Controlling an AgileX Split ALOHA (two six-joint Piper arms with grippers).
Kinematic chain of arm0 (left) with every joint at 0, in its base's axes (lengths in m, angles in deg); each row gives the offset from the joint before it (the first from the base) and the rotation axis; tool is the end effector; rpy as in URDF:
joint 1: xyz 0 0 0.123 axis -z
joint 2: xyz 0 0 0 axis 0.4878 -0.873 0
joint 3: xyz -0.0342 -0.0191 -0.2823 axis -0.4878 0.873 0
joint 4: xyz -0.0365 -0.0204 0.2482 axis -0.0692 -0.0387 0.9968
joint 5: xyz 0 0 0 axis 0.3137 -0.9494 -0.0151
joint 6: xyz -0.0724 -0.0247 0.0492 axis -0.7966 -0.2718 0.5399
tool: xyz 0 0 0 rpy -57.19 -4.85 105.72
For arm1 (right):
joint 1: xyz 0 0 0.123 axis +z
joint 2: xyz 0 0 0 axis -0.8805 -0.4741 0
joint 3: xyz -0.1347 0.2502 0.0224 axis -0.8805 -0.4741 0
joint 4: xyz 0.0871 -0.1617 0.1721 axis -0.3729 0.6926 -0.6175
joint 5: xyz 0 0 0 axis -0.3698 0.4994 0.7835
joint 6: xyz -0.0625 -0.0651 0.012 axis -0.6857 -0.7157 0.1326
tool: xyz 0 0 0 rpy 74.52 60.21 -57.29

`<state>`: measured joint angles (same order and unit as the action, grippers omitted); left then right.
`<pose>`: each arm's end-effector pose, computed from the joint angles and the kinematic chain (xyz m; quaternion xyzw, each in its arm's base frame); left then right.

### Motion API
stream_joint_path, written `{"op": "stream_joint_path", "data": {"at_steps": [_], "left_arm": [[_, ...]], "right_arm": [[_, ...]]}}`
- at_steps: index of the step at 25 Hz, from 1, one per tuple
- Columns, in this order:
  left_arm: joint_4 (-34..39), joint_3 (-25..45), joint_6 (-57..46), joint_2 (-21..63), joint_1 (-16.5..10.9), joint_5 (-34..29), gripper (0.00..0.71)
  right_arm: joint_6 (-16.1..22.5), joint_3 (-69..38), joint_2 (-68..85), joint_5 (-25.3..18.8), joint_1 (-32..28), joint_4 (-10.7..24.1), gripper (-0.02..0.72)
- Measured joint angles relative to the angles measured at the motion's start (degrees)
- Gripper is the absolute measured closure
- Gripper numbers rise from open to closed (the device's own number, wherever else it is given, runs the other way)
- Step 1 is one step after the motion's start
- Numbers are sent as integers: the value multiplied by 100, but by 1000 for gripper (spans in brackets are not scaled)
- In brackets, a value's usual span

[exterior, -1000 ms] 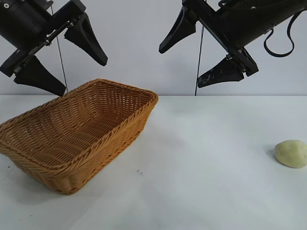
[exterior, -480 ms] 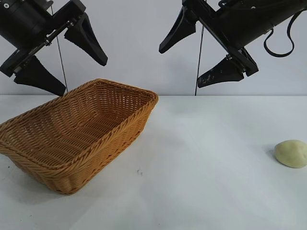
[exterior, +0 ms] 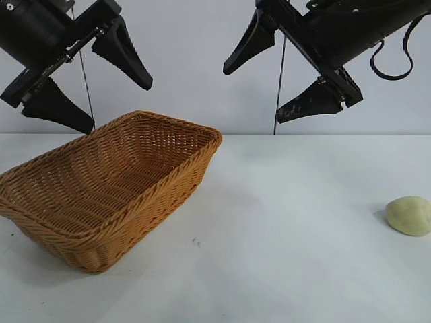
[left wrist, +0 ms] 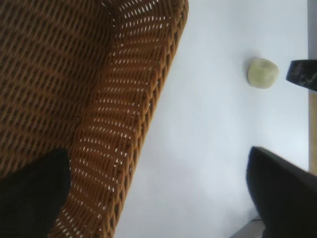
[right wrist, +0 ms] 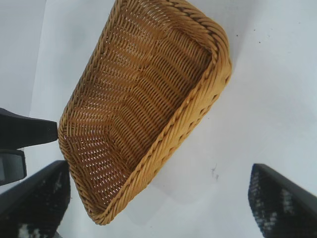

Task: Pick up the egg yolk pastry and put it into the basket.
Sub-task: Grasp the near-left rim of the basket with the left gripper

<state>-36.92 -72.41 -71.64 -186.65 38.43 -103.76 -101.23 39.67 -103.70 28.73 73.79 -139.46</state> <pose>0.3400 -0.1084 0.2712 -0.0166 0.9225 -0.3473 0.1674 0.3502 0.1264 0.2426 0.0210 0.9148 0.3549 0.1919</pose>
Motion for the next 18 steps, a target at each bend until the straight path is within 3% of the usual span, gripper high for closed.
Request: {"op": "stream_joint_path", "data": {"at_steps": [5, 12, 18], "left_arm": [[845, 0, -867, 504, 13, -143, 18], [2908, 0, -3603, 856, 274, -553, 18], [3876, 0, -5883, 862, 414, -803, 18]], "right_arm": [[0, 0, 0, 6, 0, 0, 8], [0, 0, 0, 6, 0, 0, 8], [0, 0, 0, 0, 0, 0, 8]]}}
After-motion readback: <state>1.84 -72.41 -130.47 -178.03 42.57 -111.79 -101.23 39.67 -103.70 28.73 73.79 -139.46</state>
